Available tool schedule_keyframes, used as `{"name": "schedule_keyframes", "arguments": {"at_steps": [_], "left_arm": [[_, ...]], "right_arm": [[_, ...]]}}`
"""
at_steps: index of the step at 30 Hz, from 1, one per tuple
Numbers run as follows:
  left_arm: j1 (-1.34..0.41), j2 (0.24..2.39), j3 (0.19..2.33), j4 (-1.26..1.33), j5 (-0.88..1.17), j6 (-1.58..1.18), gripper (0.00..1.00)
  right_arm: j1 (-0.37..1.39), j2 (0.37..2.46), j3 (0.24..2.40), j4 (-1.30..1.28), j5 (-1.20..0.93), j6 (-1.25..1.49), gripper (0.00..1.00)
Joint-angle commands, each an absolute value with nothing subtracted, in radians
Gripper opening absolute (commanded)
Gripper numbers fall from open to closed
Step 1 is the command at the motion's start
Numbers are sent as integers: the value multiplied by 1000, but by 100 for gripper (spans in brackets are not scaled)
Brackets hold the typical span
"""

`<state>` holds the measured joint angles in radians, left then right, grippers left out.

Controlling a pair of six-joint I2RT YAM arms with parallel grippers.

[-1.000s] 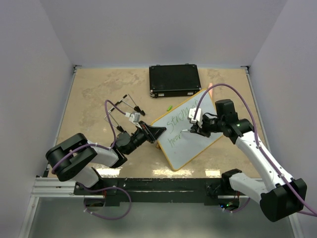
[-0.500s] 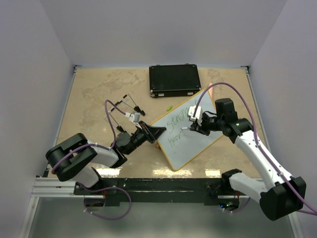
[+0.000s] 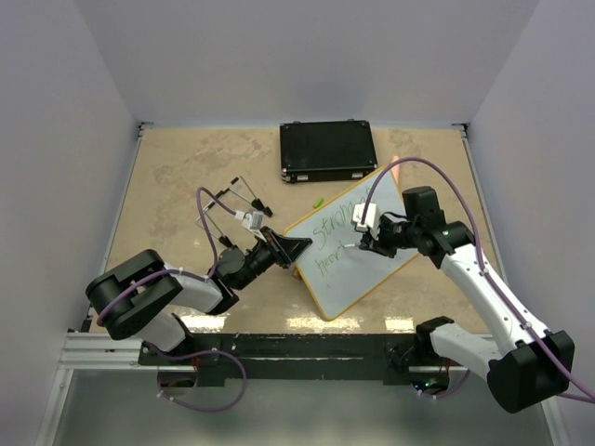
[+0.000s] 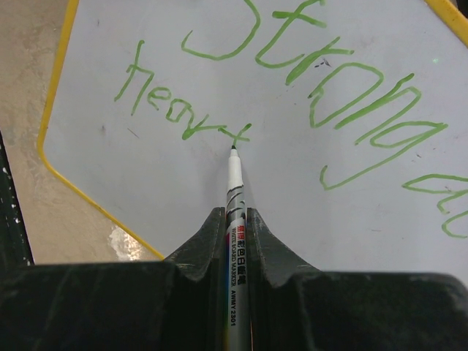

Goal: Write a sentence on the whiteboard

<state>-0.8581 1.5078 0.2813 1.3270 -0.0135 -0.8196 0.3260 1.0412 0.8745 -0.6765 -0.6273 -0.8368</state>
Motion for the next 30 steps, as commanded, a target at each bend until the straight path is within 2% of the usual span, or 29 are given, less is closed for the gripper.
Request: {"name": "schedule_keyframes", "arguments": {"at_steps": [1, 30], "left_arm": [[-861, 1523, 272, 1327, -5, -719, 0], [-861, 1513, 265, 1324, -5, -719, 0]], "right_arm": [[321, 1043, 873, -710, -601, -874, 0], [321, 1020, 902, -673, -541, -811, 0]]}}
